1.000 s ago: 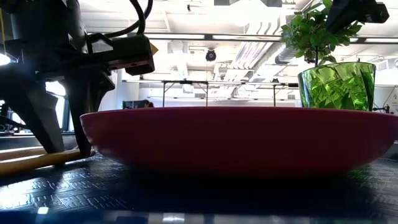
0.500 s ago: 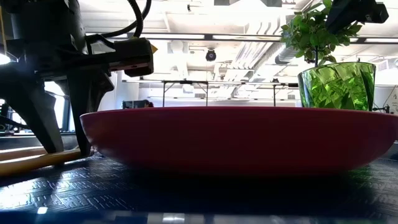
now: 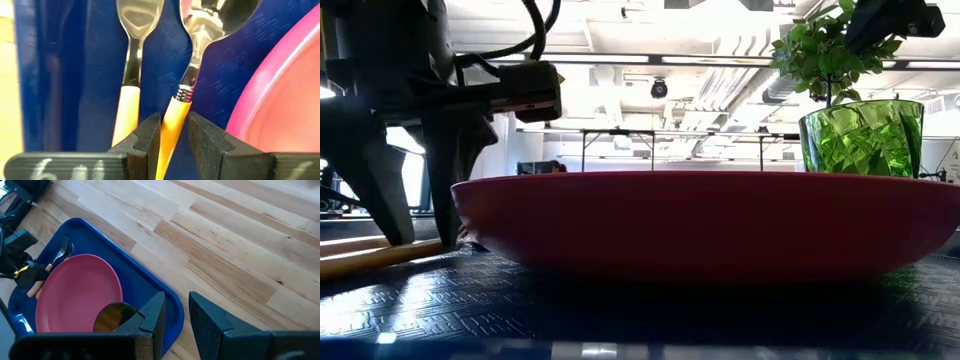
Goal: Pick and place plate/cup/fork/spoon on tray
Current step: Put the yellow spoon on the blue tray to the left of the pink plate, then return to Home Position
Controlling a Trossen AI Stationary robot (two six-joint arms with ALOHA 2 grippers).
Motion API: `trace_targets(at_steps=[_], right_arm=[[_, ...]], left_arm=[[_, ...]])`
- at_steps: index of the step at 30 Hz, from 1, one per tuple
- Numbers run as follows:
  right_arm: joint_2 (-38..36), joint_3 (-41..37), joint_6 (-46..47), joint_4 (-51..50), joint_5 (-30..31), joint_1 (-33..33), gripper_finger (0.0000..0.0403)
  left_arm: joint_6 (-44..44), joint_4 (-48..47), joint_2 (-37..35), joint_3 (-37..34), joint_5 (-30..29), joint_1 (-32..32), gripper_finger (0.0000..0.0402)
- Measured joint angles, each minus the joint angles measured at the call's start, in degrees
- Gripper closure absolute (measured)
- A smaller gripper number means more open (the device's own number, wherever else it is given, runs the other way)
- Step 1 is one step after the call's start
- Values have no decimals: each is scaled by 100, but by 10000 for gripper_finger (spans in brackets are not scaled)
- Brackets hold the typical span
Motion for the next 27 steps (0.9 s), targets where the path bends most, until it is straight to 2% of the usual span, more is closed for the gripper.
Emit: trace_targets(at_steps=[17,24,27], right_arm=[[2,0,-11,0,-14,0,324],[0,0,-150,69,-32,1,324],[2,0,-160,122,-35,0,324]], left_arm=[[142,-419,-348,7,-38,11,312],[395,-1056,-1028,7,-59,75,312],[794,-1087,-1412,7,-228,120,312]])
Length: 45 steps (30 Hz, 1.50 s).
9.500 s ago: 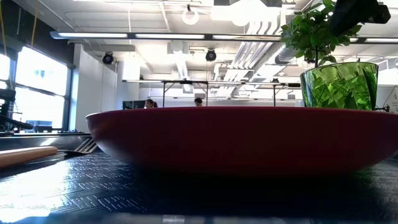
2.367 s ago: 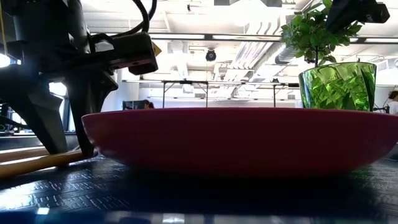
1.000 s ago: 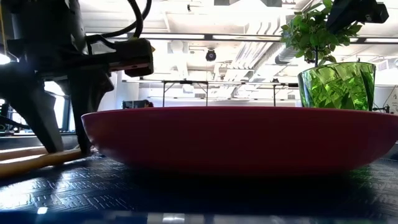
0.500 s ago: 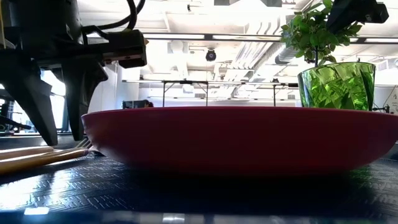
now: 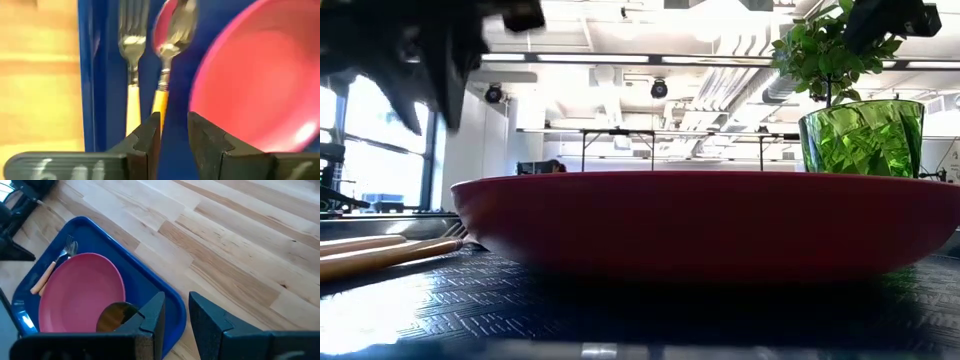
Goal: Pick and place plate/cup/fork/spoon on tray
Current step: Return to Home Position
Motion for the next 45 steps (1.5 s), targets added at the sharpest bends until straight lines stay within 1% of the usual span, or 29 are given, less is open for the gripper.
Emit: trace_targets(at_steps=[5,12,15,18,22,26,31,33,37,40,42,45], right_arm=[[-4,0,-147,157,-66,-1,324],[-1,0,-488,394,-104,-1,324],[0,0,-608,648,-113,1,324],[-10,0,-605,941,-129,0,324],[-22,0,-603,1421,-112,-1,324],[-22,0,-605,1936,126,1,324],[-22,0,-684,2572,512,-1,324],[-15,0,-850,2829,674,0,324],[-7,0,-1241,3275,966,0,324],[-7,0,-1345,3583,1146,0,324],[-7,0,-1351,3741,1249,1,324],[-7,0,-1353,3845,1275,-1,324]], left_arm=[[1131,13,-764,0,-384,200,312],[3269,152,-1874,0,-1081,654,312],[4170,214,-2320,0,-1255,866,312],[4884,304,-2727,0,-1378,1061,312],[6053,487,-3232,0,-1461,1271,312],[7308,488,-3653,0,-1460,1404,312],[8723,479,-4142,0,-1208,1458,312],[9178,498,-4339,-49,-1115,1456,312],[9740,492,-4793,-428,-978,1456,312],[9854,741,-5207,-1037,-967,1456,312],[9915,1154,-5520,-1549,-872,1456,312],[10110,2009,-6027,-2357,-529,1456,312]])
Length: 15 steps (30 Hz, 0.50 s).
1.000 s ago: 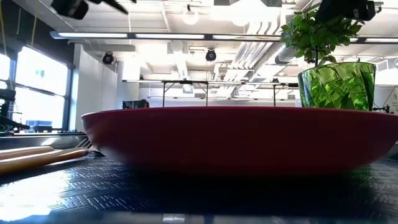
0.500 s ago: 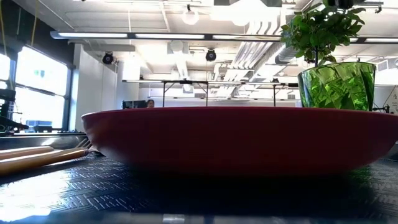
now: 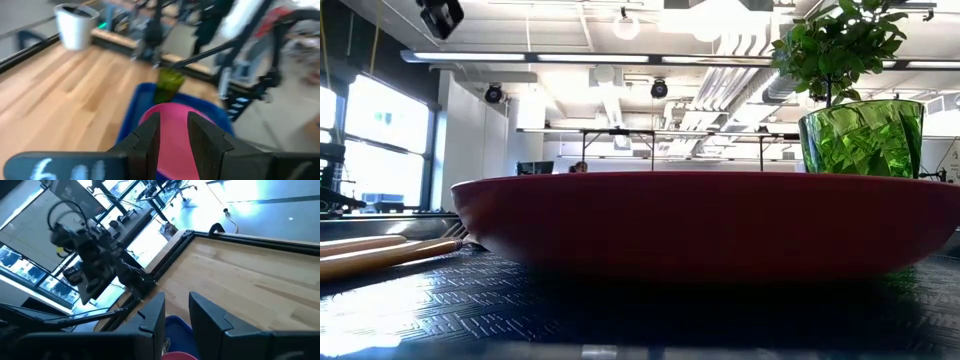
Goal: Pick and place plate/cup/fork/spoon on tray
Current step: Return to Home Position
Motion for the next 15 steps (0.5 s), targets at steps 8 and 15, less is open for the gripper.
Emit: trace_targets(at_steps=[8,15], right_arm=[[0,0,33,-2,0,2,324],[0,0,46,-2,157,2,324]], left_arm=[[596,1589,-924,-1660,846,-2,312],[609,2015,-1407,-2614,1021,-2,312]])
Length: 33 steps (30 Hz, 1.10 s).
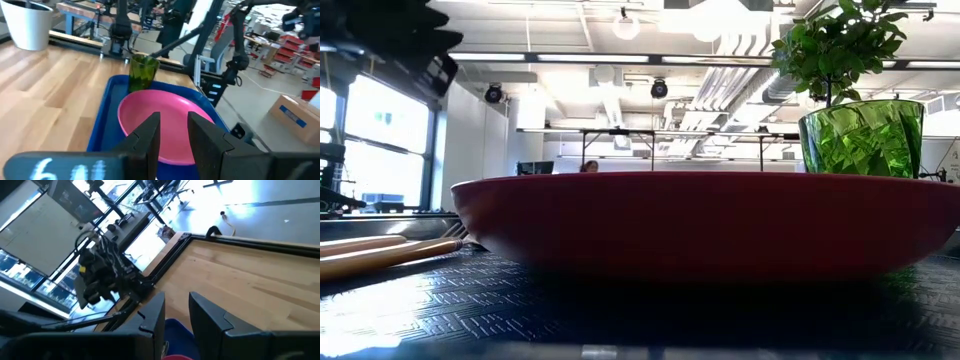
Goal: Pick and place plate/cup/fork/spoon on tray
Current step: Return to Home Position
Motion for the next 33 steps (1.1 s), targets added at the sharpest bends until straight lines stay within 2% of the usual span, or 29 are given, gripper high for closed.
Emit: trace_targets(at_steps=[8,16,23,27,33], right_arm=[[0,0,0,0,68,0,324],[-16,0,1,0,57,-1,324],[-257,-4,-75,1,71,0,324],[-499,-4,-364,2,101,0,324],[-931,-4,-1292,2,103,0,324]], left_arm=[[-66,495,-354,-742,72,-2,312],[-99,547,-588,-1229,72,-2,312],[-42,521,-620,-1289,31,2,312],[-48,490,-620,-1289,13,2,312],[-107,489,-620,-1289,-113,2,312]])
